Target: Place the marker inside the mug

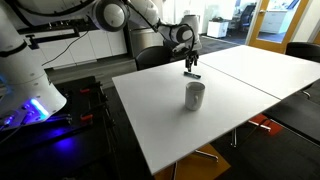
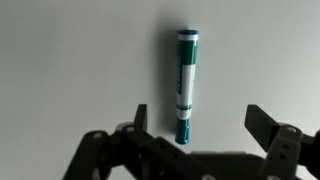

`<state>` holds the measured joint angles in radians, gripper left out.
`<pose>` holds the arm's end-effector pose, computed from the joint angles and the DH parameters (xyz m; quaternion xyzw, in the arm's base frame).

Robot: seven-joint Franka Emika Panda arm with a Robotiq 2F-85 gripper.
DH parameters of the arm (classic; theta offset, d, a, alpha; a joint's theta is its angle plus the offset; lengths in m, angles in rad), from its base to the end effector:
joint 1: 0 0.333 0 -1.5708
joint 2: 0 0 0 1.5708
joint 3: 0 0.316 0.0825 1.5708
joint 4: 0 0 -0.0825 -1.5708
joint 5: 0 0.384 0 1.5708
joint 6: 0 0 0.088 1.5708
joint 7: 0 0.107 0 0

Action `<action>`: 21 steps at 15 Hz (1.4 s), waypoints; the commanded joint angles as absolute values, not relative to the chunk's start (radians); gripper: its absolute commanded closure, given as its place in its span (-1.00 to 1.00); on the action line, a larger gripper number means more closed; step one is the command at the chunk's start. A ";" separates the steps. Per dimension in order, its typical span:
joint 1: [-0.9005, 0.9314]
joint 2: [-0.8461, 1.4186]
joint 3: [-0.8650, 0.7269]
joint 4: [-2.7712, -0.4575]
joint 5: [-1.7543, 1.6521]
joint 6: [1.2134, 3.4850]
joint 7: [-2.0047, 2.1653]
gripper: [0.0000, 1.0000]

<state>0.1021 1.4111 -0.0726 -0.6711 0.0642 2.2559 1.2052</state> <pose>0.8037 0.0577 0.0965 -0.8374 0.5395 -0.0753 0.0455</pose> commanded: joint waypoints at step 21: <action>0.095 1.469 -0.073 -0.625 0.041 2.234 1.205 -1.00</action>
